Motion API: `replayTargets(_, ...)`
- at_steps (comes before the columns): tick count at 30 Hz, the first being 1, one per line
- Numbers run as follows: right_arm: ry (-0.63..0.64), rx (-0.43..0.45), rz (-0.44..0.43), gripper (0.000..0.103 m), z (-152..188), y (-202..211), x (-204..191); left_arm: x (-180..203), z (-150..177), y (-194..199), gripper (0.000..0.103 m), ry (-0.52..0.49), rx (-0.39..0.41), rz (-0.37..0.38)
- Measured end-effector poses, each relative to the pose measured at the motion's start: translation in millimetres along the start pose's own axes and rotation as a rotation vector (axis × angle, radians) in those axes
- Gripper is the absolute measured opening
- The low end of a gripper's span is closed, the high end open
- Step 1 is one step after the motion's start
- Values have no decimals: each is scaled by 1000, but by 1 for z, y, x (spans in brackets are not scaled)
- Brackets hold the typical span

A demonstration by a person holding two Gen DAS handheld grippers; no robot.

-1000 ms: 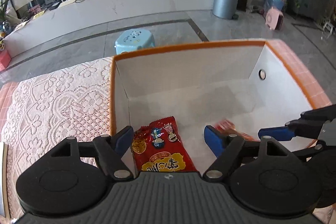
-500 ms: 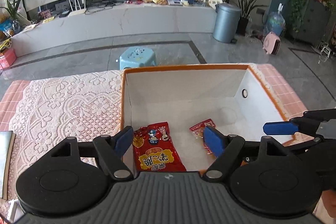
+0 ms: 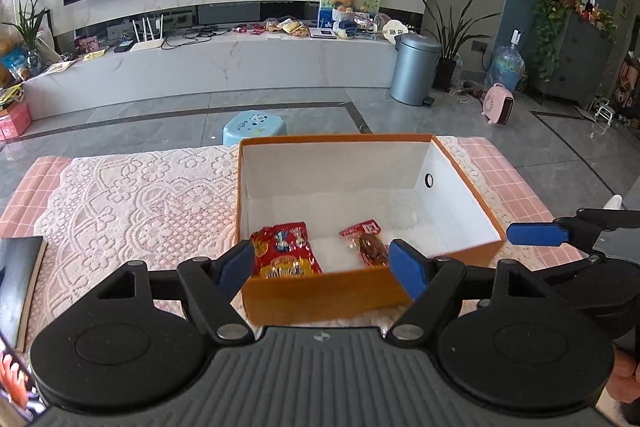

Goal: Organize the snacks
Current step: 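Open both grippers to drop the snacks into the box, then move both tools back to the snack pile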

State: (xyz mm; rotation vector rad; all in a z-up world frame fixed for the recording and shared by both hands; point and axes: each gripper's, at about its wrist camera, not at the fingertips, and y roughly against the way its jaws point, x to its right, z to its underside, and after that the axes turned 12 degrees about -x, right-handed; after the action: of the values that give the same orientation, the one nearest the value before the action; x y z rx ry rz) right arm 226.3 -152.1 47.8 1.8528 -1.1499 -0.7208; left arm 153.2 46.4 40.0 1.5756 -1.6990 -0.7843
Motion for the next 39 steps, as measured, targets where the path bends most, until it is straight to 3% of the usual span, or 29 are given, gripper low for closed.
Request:
replayTargets(5,-24,90,-35,84,34,21,-1,5,25,11,90,-26,5,32)
replayTargets(13,-101,159,-38,84,96,34,-6,4,71,8,89,-12,-48,87)
replayTargets(18,-194,157,-36,83,132,28,-3,2,93,-4,87,-1,-92,132)
replayTargets(22,-214,117,11,82,151,12,-1,-1,109,-13,87,-15,-124,129)
replayTargets(26,-223,86,6,81,163,0,2,-2,123,-25,86,15,-175,123)
replayTargets(30,-209,41,5,80,169,-15,-1,-6,131,-33,85,19,-204,115)
replayTargets(32,-191,29,6,73,171,-20,-4,-8,134,-38,85,22,-211,115)
replayTargets(39,-104,4,4,68,175,-35,-18,-16,137,-54,85,26,-224,156)
